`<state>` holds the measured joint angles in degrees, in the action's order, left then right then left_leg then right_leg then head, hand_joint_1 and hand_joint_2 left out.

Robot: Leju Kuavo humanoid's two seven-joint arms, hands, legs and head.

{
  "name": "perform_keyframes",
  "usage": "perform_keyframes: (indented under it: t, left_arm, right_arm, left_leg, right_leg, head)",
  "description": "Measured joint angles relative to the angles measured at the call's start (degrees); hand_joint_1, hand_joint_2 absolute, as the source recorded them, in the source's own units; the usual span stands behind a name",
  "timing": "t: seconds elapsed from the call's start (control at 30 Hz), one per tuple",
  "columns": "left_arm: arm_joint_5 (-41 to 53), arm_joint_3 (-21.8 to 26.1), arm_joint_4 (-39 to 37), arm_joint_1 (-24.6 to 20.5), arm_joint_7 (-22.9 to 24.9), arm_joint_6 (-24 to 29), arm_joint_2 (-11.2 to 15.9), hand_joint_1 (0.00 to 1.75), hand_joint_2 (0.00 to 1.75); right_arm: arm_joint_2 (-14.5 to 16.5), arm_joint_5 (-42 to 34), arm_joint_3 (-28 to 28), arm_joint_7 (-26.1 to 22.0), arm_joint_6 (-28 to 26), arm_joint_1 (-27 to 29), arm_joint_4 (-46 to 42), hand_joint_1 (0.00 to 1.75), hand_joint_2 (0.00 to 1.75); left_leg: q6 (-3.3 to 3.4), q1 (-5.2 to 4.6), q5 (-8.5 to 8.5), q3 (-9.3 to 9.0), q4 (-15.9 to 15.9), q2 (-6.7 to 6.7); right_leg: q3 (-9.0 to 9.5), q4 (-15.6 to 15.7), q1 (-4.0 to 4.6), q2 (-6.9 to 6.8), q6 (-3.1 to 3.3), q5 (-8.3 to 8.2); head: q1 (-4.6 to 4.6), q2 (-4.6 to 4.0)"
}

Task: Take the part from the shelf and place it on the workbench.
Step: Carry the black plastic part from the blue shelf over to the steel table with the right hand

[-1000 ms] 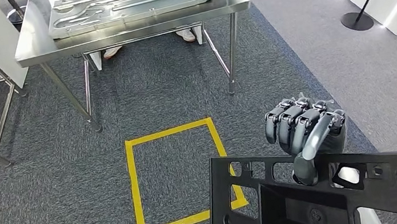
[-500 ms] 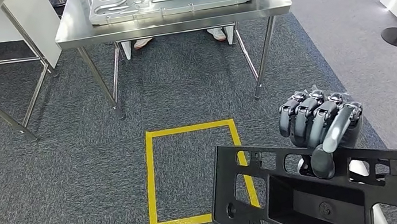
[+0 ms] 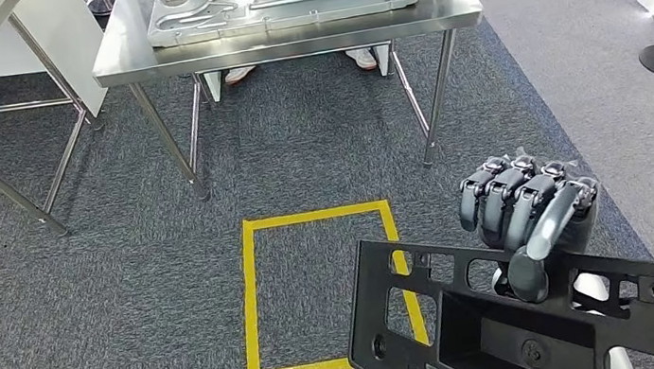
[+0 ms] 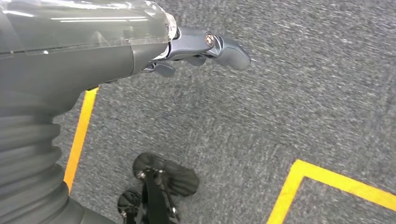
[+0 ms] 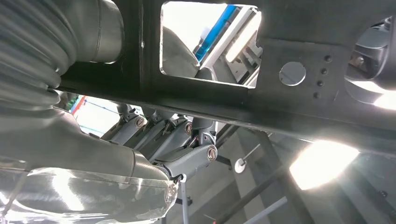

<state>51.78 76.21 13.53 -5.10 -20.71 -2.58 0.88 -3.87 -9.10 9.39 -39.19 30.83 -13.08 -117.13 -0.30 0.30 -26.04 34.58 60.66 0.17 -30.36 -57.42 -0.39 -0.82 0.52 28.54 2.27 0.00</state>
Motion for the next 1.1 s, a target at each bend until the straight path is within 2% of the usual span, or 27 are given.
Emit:
perform_keyframes:
  t: [0.03,0.13,0.2,0.23,0.3,0.33,0.37,0.4,0.47,0.5,0.53,0.6,0.63,0.67,0.7,0.73,0.8,0.83,0.87,0.9,0.97,1.0,1.03,1.1]
  left_arm:
    - [0.10,-0.01,0.00,-0.06,-0.06,0.00,0.01,0.00,1.75]
    - [0.36,-0.02,0.00,-0.06,-0.13,0.00,0.01,0.00,1.75]
    - [0.40,-0.03,0.00,-0.10,-0.16,0.00,0.00,0.00,1.75]
    - [0.40,-0.04,0.00,-0.15,-0.18,0.00,-0.01,0.00,1.75]
    - [0.43,-0.05,0.00,-0.18,-0.20,0.00,-0.02,0.00,1.75]
    - [0.43,-0.06,0.00,-0.11,-0.21,0.00,-0.03,0.00,1.75]
    - [0.44,-0.06,0.00,-0.05,-0.21,0.00,-0.05,0.00,1.75]
    - [0.44,-0.06,0.00,0.00,-0.24,0.01,-0.07,0.00,1.75]
    - [0.44,-0.06,0.00,0.01,-0.31,0.04,-0.12,0.00,1.75]
    - [0.44,-0.06,0.00,-0.03,-0.36,0.09,-0.18,0.00,1.75]
    - [0.44,-0.06,0.00,-0.08,-0.38,0.16,-0.23,0.00,1.75]
    - [0.44,-0.06,0.00,-0.17,-0.39,0.29,-0.34,0.00,1.75]
    - [0.45,-0.07,0.01,-0.20,-0.38,0.34,-0.35,0.00,1.75]
    - [0.45,-0.08,0.01,-0.22,-0.38,0.38,-0.40,0.00,1.75]
    - [0.46,-0.09,0.01,-0.26,-0.38,0.43,-0.44,0.00,1.75]
    - [0.47,-0.11,0.01,-0.29,-0.38,0.50,-0.46,0.00,1.75]
    - [0.52,-0.13,0.02,-0.23,-0.38,0.63,-0.47,0.00,1.75]
    - [0.57,-0.13,0.02,-0.16,-0.38,0.67,-0.45,0.00,1.75]
    - [0.67,-0.13,0.02,-0.09,-0.38,0.68,-0.45,0.00,1.75]
    - [0.78,-0.13,0.02,-0.05,-0.38,0.68,-0.45,0.00,1.75]
    - [0.95,-0.14,0.02,0.00,-0.39,0.68,-0.44,0.00,1.75]
    - [0.98,-0.15,0.02,-0.03,-0.40,0.68,-0.43,0.00,1.75]
    - [0.99,-0.17,0.02,-0.07,-0.40,0.69,-0.41,0.00,1.75]
    - [1.01,-0.20,0.02,-0.04,-0.43,0.69,-0.37,0.00,1.75]
  right_arm:
    - [0.14,0.13,-0.14,0.00,-0.03,0.07,-0.12,1.69,1.75]
    - [0.41,0.46,-0.44,0.00,-0.10,0.27,-0.33,1.69,1.75]
    - [0.50,0.57,-0.73,0.00,-0.12,0.31,-0.58,1.69,1.75]
    - [0.52,0.61,-0.88,0.00,-0.13,0.34,-0.67,1.69,1.75]
    - [0.54,0.68,-1.03,0.00,-0.15,0.54,-0.75,1.69,1.75]
    - [0.56,0.75,-1.04,0.00,-0.17,0.69,-0.75,1.69,1.75]
    - [0.58,0.82,-1.04,0.00,-0.19,0.82,-0.75,1.69,1.75]
    - [0.63,0.89,-1.04,0.00,-0.20,0.91,-0.75,1.69,1.75]
    - [0.76,0.95,-1.04,0.00,-0.21,0.97,-0.77,1.69,1.75]
    - [0.83,0.99,-1.04,0.00,-0.22,0.99,-0.75,1.69,1.75]
    - [0.93,1.04,-1.04,0.00,-0.24,1.04,-0.77,1.69,1.75]
    - [1.09,1.12,-1.04,0.00,-0.27,1.10,-0.84,1.69,1.75]
    - [1.23,1.10,-1.04,0.00,-0.27,1.14,-0.90,1.69,1.75]
    - [1.32,1.03,-1.03,0.00,-0.26,1.14,-0.93,1.69,1.75]
    - [1.45,0.96,-1.03,0.00,-0.27,1.12,-0.94,1.69,1.75]
    - [1.60,0.90,-1.02,0.00,-0.29,1.15,-0.94,1.69,1.75]
    - [1.80,0.84,-1.01,0.00,-0.39,1.25,-0.94,1.69,1.75]
    - [1.87,0.82,-1.00,0.00,-0.48,1.37,-0.94,1.69,1.75]
    - [1.90,0.81,-1.00,0.00,-0.59,1.51,-0.94,1.69,1.75]
    - [1.92,0.80,-1.00,0.00,-0.72,1.64,-0.94,1.69,1.75]
    - [1.93,0.76,-1.00,0.00,-0.92,1.81,-0.94,1.69,1.75]
    - [1.93,0.73,-1.00,0.00,-0.97,1.86,-0.93,1.69,1.75]
    - [1.93,0.69,-1.00,0.00,-1.00,1.89,-0.93,1.69,1.75]
    - [1.95,0.65,-1.00,0.00,-1.02,2.01,-0.92,1.69,1.75]
  left_leg:
    - [0.36,-0.18,0.17,-1.05,-2.06,0.17]
    - [1.29,-0.13,-0.51,-1.94,-3.29,-0.06]
    - [1.97,0.06,-0.81,-2.95,-3.59,-0.33]
    - [2.24,0.09,-1.03,-3.37,-3.69,-0.43]
    - [2.52,0.00,-1.67,-3.91,-3.68,-0.60]
    - [2.53,-0.05,-2.06,-4.27,-3.68,-0.70]
    - [2.48,-0.09,-2.51,-4.78,-3.67,-0.84]
    - [2.39,-0.13,-3.02,-5.48,-3.67,-0.98]
    - [2.17,-0.16,-4.20,-7.00,-3.69,-1.21]
    - [1.98,-0.17,-4.70,-7.55,-3.70,-1.30]
    - [1.69,-0.15,-5.14,-7.83,-3.78,-1.33]
    - [0.98,-0.13,-5.34,-8.30,-3.78,-1.32]
    - [0.64,-0.13,-5.26,-8.34,-3.47,-1.24]
    - [0.37,-0.11,-4.98,-8.06,-2.26,-1.14]
    - [0.12,-0.10,-4.94,-7.05,-0.17,-1.04]
    - [-0.11,-0.04,-5.49,-5.28,2.98,-0.93]
    - [-0.66,0.18,-8.35,-0.65,9.87,-0.78]
    - [-0.92,0.31,-9.76,1.35,12.08,-0.73]
    - [-1.12,0.45,-10.14,2.61,12.69,-0.67]
    - [-1.26,0.58,-8.88,2.88,11.27,-0.63]
    - [-1.29,0.78,-3.13,1.05,3.94,-0.64]
    - [-1.14,0.72,-1.11,0.05,0.30,-0.71]
    - [-0.81,0.59,-0.05,-0.66,-2.04,-0.76]
    - [0.05,0.22,-0.01,-0.83,-3.08,-0.82]
  right_leg:
    - [0.24,0.09,0.08,-0.07,-0.32,0.21]
    - [0.58,-0.39,0.11,-0.12,-1.40,0.24]
    - [-0.53,-3.24,0.03,0.09,-1.94,1.37]
    - [-2.25,-6.21,-0.04,0.23,-2.13,2.60]
    - [-7.31,-13.60,-0.07,0.41,-2.39,5.17]
    - [-9.52,-16.12,-0.09,0.44,-2.46,5.56]
    - [-10.74,-16.64,-0.08,0.46,-2.44,4.85]
    - [-10.84,-15.01,-0.05,0.47,-2.31,3.07]
    - [-8.69,-7.52,0.11,0.56,-1.71,-2.32]
    - [-7.84,-4.26,0.31,0.63,-1.38,-3.96]
    - [-7.35,-2.24,0.52,0.72,-1.01,-5.10]
    - [-7.19,-1.27,0.92,0.83,-0.29,-4.96]
    - [-6.65,-0.95,0.84,0.86,0.07,-5.09]
    - [-5.92,-0.41,0.72,0.83,0.38,-4.92]
    - [-5.12,0.11,0.53,0.76,0.66,-4.75]
    - [-4.36,0.58,0.35,0.70,0.84,-4.55]
    - [-3.42,0.87,0.25,0.63,1.04,-3.93]
    - [-3.03,0.87,0.21,0.66,1.02,-3.57]
    - [-2.59,0.85,0.17,0.73,0.97,-3.20]
    - [-2.08,0.81,0.13,0.82,0.87,-2.81]
    - [-1.05,0.72,0.04,0.97,0.56,-2.00]
    - [-0.72,0.62,0.04,1.05,0.34,-1.71]
    - [-0.65,0.57,0.05,1.16,0.06,-1.50]
    - [-0.74,0.59,0.06,1.40,-0.64,-1.28]
  head:
    - [0.00,0.00]
    - [0.00,0.00]
    - [0.00,0.00]
    - [0.00,0.00]
    - [0.00,0.00]
    - [0.00,0.00]
    - [0.00,0.00]
    - [0.00,0.00]
    - [-0.01,-0.01]
    - [-0.02,-0.01]
    - [-0.02,-0.01]
    - [-0.02,0.00]
    - [0.00,0.00]
    - [0.00,0.00]
    - [0.00,0.00]
    - [0.00,0.00]
    - [0.00,0.00]
    - [0.00,-0.01]
    - [0.00,-0.01]
    - [0.00,-0.01]
    - [0.00,0.00]
    - [0.00,0.00]
    - [0.00,0.00]
    - [0.00,0.00]
